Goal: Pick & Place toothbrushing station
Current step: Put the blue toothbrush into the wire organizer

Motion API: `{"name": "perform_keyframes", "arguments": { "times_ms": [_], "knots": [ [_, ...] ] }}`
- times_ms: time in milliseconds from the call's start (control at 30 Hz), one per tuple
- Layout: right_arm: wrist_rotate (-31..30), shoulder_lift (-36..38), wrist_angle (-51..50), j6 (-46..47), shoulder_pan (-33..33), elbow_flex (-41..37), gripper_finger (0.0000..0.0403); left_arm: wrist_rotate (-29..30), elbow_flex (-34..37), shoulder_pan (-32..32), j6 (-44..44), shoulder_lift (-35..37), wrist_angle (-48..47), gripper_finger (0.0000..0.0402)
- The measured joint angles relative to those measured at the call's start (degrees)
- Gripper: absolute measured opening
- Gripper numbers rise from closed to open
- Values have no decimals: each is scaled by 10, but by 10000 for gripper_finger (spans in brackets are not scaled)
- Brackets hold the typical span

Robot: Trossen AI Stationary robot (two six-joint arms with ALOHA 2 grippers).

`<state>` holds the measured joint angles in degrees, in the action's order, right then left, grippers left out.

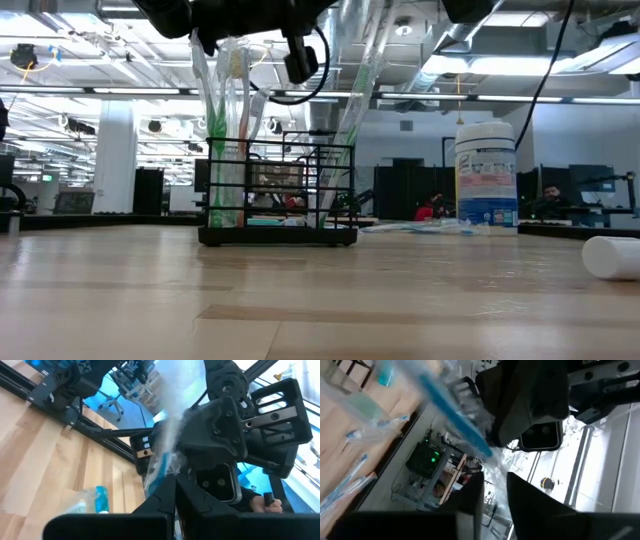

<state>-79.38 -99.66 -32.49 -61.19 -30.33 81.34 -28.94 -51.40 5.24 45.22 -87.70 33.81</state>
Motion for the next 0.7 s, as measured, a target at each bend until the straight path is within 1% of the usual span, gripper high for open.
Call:
{"name": "perform_keyframes", "arguments": {
  "times_ms": [100,267,533,700],
  "knots": [
    [-1,0,0,4,0,0,100,7,0,0,-3,0,-2,2],
    [-2,0,0,20,-1,0,125,15,0,4,-15,0,-3,1],
    [-20,0,-1,36,-19,0,146,27,0,21,-31,0,-3,1],
    [-20,0,-14,89,-28,0,151,29,0,32,-45,5,-5,0]
  ]
}}
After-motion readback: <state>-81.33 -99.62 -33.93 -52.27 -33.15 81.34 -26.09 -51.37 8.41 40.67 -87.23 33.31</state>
